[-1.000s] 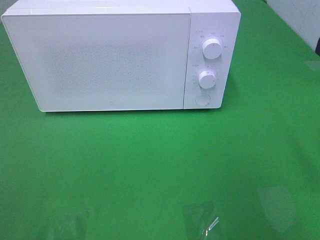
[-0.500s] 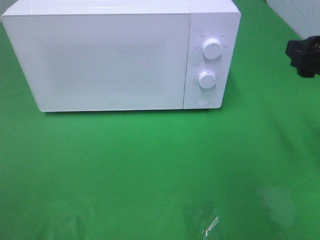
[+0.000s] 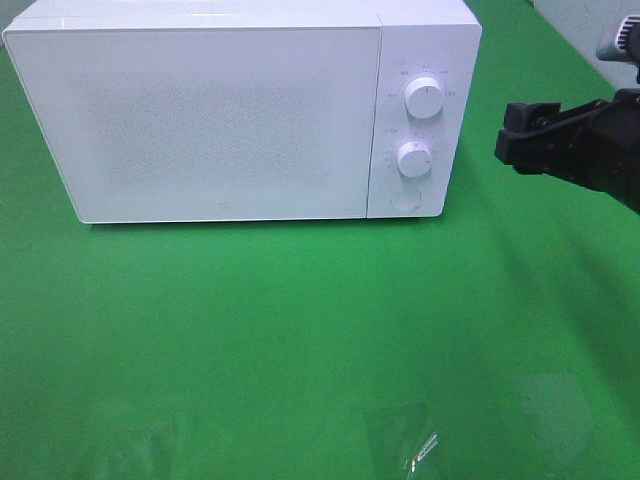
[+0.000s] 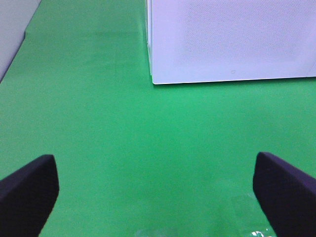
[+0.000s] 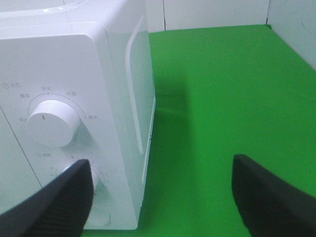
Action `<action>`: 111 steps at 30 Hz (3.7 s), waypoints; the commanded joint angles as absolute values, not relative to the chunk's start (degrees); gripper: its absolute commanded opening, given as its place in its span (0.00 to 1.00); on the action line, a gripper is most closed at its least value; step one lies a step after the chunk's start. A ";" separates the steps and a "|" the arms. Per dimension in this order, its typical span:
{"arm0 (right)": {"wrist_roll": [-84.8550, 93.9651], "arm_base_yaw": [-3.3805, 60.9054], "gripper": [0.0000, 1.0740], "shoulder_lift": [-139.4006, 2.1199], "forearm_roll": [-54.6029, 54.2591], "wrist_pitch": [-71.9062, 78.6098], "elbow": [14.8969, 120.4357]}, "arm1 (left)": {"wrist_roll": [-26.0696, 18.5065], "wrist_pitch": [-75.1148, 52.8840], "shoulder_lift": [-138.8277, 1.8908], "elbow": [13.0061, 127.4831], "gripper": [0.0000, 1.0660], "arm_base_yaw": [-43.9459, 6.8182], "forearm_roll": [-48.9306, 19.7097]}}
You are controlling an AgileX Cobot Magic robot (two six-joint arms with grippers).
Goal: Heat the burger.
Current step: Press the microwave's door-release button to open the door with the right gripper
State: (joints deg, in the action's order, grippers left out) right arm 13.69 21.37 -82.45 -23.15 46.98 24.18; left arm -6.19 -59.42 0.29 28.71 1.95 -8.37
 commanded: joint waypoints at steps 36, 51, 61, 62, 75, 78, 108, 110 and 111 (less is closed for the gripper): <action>-14.27 46.81 0.61 -98.32 -47.27 64.63 24.18 | -6.13 -58.84 1.38 28.53 0.94 1.95 -8.54; -64.74 46.81 0.16 -98.32 -47.04 61.76 24.18 | -6.13 -58.84 1.38 28.53 0.94 1.95 -8.54; -72.02 46.75 0.00 -98.32 -47.21 53.40 24.18 | -6.13 -58.84 1.38 28.53 0.94 1.95 -8.54; -72.02 46.75 0.00 -98.32 -47.21 53.40 24.18 | -6.13 -58.84 1.38 28.53 0.94 1.95 -8.54; -71.68 42.00 0.00 -98.66 -43.72 50.36 26.24 | -6.13 -58.84 1.38 28.53 0.94 1.95 -8.54; -71.73 41.08 0.00 -99.69 -42.06 50.31 27.39 | -6.13 -58.84 1.38 28.53 0.94 1.95 -8.54; -76.55 30.77 0.00 -115.51 -33.80 44.69 43.09 | -6.13 -58.84 1.38 28.53 0.94 1.95 -8.54; -76.60 30.48 0.00 -115.91 -33.69 44.23 43.60 | -6.13 -58.84 1.38 28.53 0.94 1.95 -8.54; -76.89 30.42 0.00 -116.48 -33.58 43.95 44.23 | -6.13 -58.84 1.38 28.53 0.94 1.95 -8.54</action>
